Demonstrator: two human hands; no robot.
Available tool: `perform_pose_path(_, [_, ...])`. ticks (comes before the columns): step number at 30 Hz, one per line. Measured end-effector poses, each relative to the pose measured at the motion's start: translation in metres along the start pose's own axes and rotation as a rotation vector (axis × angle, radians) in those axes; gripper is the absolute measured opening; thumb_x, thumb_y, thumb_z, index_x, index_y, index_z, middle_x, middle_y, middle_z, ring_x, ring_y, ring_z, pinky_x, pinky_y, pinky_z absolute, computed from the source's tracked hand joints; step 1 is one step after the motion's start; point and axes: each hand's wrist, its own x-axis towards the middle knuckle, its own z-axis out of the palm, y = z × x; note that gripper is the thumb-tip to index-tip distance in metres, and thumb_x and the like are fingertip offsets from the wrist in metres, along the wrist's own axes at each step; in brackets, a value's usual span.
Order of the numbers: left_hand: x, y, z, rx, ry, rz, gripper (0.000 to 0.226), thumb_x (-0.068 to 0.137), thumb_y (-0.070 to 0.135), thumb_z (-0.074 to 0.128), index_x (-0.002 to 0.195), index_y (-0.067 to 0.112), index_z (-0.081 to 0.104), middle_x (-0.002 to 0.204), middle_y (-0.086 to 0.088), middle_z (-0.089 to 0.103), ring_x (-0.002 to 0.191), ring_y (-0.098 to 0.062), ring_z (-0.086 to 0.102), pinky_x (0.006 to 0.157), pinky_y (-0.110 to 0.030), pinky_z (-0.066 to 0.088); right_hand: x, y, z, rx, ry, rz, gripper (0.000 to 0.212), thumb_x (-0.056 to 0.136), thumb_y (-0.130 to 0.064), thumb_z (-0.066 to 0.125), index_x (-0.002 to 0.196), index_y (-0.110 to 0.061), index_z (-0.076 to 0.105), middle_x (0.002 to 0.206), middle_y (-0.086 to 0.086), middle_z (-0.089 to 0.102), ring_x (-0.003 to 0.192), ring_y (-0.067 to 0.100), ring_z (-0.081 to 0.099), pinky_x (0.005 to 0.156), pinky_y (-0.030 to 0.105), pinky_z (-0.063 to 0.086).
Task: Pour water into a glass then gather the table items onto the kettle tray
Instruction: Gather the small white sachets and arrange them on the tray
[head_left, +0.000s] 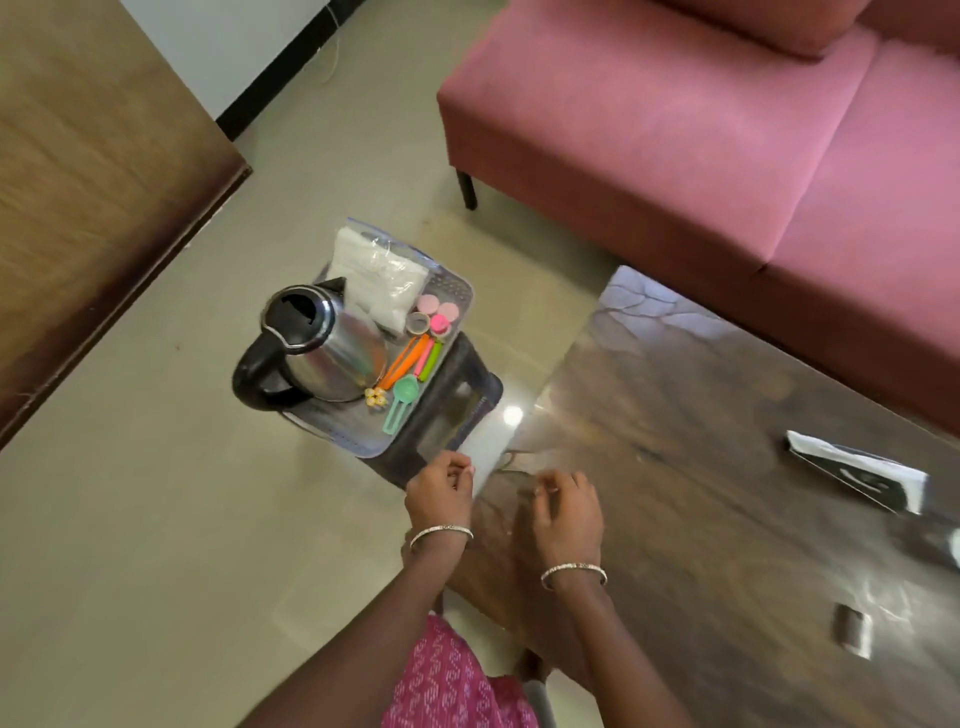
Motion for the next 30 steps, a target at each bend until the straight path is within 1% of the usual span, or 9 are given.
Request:
perform_pose_path(4, [-0.050, 0.023, 0.043, 0.036, -0.064, 0.055, 0.008, 0.078, 0.015, 0.074, 0.077, 0.022, 0.069, 0.070, 0.004, 0.071, 0.068, -0.016, 0.067, 0.068, -0.027, 0.051, -0.029, 0.059, -0.045, 0.037, 0.043, 0.108, 0.012, 0.083, -0.006, 0.065, 0.091, -0.014, 0.070, 0.087, 0.004, 0.065, 0.086, 0.028, 0.059, 0.076, 0.032, 0.041])
perform_pose_path(9, [-0.113, 0.053, 0.107, 0.048, -0.208, 0.144, 0.006, 0.077, 0.008, 0.073, 0.077, 0.013, 0.070, 0.071, -0.004, 0.071, 0.068, -0.022, 0.067, 0.066, -0.016, 0.040, -0.060, 0.134, -0.102, 0.086, 0.101, 0.224, 0.012, 0.085, -0.006, 0.063, 0.092, -0.013, 0.070, 0.090, 0.006, 0.066, 0.086, 0.028, 0.061, 0.079, 0.037, 0.047])
perform_pose_path(12, [-0.152, 0.074, 0.144, 0.130, -0.295, 0.211, 0.002, 0.079, 0.015, 0.072, 0.080, 0.017, 0.070, 0.074, 0.000, 0.072, 0.070, -0.019, 0.067, 0.069, -0.028, 0.050, -0.078, 0.181, -0.137, 0.132, 0.178, 0.322, 0.012, 0.084, -0.004, 0.063, 0.092, -0.012, 0.070, 0.090, 0.007, 0.067, 0.086, 0.028, 0.063, 0.080, 0.039, 0.050])
perform_pose_path(16, [-0.192, 0.096, 0.195, 0.133, -0.426, 0.315, 0.006, 0.078, 0.013, 0.071, 0.075, 0.018, 0.070, 0.069, 0.005, 0.070, 0.061, -0.009, 0.062, 0.068, -0.027, 0.052, -0.095, 0.243, -0.174, 0.192, 0.315, 0.489, 0.016, 0.083, -0.001, 0.063, 0.093, -0.012, 0.071, 0.089, 0.009, 0.068, 0.083, 0.030, 0.065, 0.078, 0.040, 0.052])
perform_pose_path(22, [-0.227, 0.114, 0.271, 0.286, -0.608, 0.446, 0.003, 0.080, 0.017, 0.069, 0.078, 0.019, 0.069, 0.070, 0.002, 0.070, 0.066, -0.015, 0.064, 0.074, -0.031, 0.052, -0.099, 0.322, -0.210, 0.257, 0.465, 0.725, 0.019, 0.085, -0.002, 0.058, 0.097, -0.011, 0.070, 0.089, 0.012, 0.068, 0.082, 0.033, 0.065, 0.080, 0.041, 0.052])
perform_pose_path(24, [-0.234, 0.119, 0.291, 0.347, -0.666, 0.480, 0.002, 0.081, 0.019, 0.068, 0.082, 0.017, 0.069, 0.074, 0.000, 0.071, 0.071, -0.017, 0.066, 0.075, -0.033, 0.053, -0.094, 0.344, -0.215, 0.264, 0.481, 0.781, 0.023, 0.086, -0.001, 0.054, 0.102, -0.008, 0.069, 0.090, 0.015, 0.069, 0.085, 0.035, 0.065, 0.081, 0.041, 0.051])
perform_pose_path(26, [-0.237, 0.121, 0.305, 0.442, -0.695, 0.514, 0.007, 0.081, 0.025, 0.068, 0.087, 0.020, 0.068, 0.080, 0.003, 0.072, 0.078, -0.016, 0.066, 0.076, -0.027, 0.050, -0.085, 0.357, -0.217, 0.285, 0.461, 0.814, 0.026, 0.085, -0.002, 0.054, 0.107, -0.008, 0.067, 0.092, 0.016, 0.069, 0.086, 0.035, 0.065, 0.083, 0.041, 0.051])
perform_pose_path(28, [-0.237, 0.121, 0.322, 0.549, -0.747, 0.543, 0.016, 0.082, 0.031, 0.068, 0.095, 0.022, 0.067, 0.089, 0.002, 0.071, 0.087, -0.017, 0.064, 0.078, -0.024, 0.047, -0.073, 0.369, -0.216, 0.321, 0.402, 0.824, 0.028, 0.084, -0.005, 0.059, 0.111, -0.009, 0.064, 0.095, 0.014, 0.068, 0.087, 0.033, 0.065, 0.084, 0.041, 0.052])
perform_pose_path(30, [-0.234, 0.121, 0.333, 0.641, -0.812, 0.565, 0.025, 0.084, 0.034, 0.066, 0.106, 0.021, 0.066, 0.099, 0.000, 0.070, 0.095, -0.020, 0.063, 0.085, -0.028, 0.049, -0.061, 0.373, -0.214, 0.327, 0.333, 0.821, 0.030, 0.083, -0.013, 0.067, 0.113, -0.010, 0.061, 0.102, 0.011, 0.066, 0.090, 0.030, 0.066, 0.084, 0.039, 0.052])
